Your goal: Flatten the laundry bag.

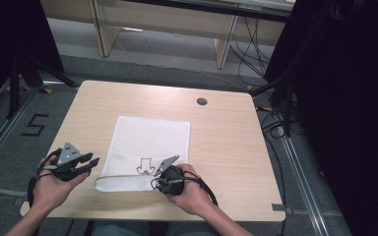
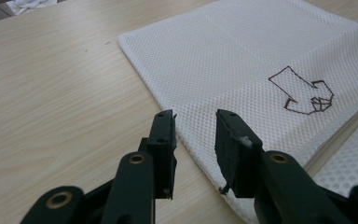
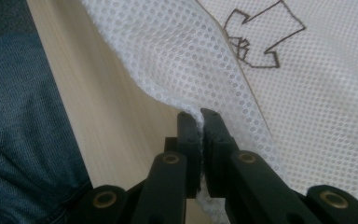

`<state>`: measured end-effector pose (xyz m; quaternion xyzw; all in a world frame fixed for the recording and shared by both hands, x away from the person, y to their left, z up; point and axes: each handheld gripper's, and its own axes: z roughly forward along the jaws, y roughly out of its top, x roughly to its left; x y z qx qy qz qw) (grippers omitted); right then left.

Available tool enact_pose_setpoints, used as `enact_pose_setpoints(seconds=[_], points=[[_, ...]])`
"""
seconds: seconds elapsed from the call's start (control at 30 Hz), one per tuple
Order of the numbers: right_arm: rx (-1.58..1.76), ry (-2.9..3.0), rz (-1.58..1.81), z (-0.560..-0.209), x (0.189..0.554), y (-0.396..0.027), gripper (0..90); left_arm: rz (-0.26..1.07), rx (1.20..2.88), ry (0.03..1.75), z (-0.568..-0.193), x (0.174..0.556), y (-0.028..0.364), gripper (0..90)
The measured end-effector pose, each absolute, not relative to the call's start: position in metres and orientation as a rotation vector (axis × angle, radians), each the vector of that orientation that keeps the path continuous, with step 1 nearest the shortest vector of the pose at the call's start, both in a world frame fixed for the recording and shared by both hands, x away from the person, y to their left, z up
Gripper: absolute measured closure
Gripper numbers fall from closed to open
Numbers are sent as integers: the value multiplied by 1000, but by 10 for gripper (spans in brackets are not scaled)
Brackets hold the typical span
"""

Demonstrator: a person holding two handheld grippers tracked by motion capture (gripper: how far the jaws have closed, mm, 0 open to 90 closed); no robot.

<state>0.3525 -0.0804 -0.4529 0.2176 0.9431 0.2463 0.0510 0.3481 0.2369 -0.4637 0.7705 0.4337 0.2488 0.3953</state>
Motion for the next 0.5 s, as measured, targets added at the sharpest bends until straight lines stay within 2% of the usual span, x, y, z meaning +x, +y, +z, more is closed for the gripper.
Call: enact_pose_setpoints(seconds=[0.5], points=[[739,2958,646,-474,349,-76,880,595,2043,1033,-468,352,220,668]])
